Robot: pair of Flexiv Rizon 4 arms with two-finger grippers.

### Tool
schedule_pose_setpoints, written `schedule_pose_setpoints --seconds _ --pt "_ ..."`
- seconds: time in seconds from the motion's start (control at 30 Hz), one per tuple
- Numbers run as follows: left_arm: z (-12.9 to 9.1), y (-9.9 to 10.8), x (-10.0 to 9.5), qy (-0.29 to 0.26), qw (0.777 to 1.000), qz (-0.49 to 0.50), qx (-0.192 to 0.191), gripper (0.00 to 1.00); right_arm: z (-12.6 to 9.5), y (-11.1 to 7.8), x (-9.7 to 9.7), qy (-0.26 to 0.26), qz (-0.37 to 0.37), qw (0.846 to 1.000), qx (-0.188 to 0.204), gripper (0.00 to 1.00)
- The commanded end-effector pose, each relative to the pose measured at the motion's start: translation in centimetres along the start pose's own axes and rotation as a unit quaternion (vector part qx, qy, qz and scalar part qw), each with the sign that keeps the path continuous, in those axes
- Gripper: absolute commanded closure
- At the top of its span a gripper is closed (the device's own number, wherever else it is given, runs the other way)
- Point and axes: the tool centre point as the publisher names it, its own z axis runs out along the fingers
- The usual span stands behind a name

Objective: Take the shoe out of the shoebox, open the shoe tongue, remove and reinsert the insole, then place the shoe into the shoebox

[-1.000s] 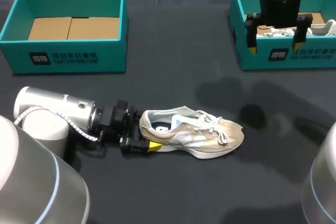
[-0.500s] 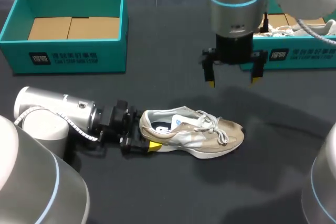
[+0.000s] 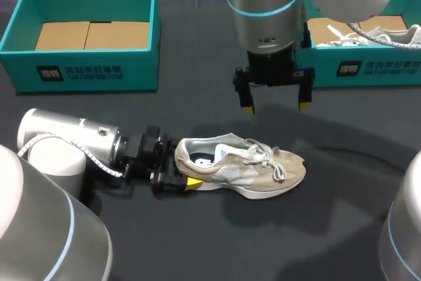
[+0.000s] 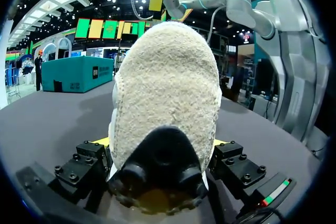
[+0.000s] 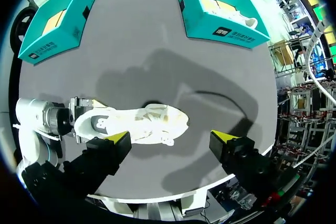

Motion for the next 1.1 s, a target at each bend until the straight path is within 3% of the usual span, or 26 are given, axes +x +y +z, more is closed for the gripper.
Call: schedule_pose_setpoints --seconds 0.03,0.13,0.6,0.83,0.9,1.1 --pt "0.3 0.5 0.3 -0.001 1.0 0.0 0.0 1.0 1.5 -1.9 3.4 -0.018 0.006 1.0 -0.002 0.0" --pt "0.3 0.5 0.3 -0.001 1.0 0.0 0.0 1.0 2.2 -3.3 4.8 -0.002 0.005 1.0 -0.002 0.0" --pt "0.3 0.5 0.3 -0.001 1.0 0.0 0.0 1.0 2.2 -3.3 4.8 -0.002 0.005 1.0 -0.002 0.0" --pt "0.3 0.5 0.3 -0.001 1.0 0.0 0.0 1.0 3.7 -4.9 8.9 -0.026 0.005 0.999 -0.034 0.0" --pt "0.3 0.5 0.3 -0.001 1.0 0.0 0.0 1.0 4.4 -5.3 9.7 -0.033 -0.006 0.999 -0.023 0.0" --pt "0.3 0.5 0.3 -0.001 1.0 0.0 0.0 1.0 4.4 -5.3 9.7 -0.033 -0.006 0.999 -0.023 0.0"
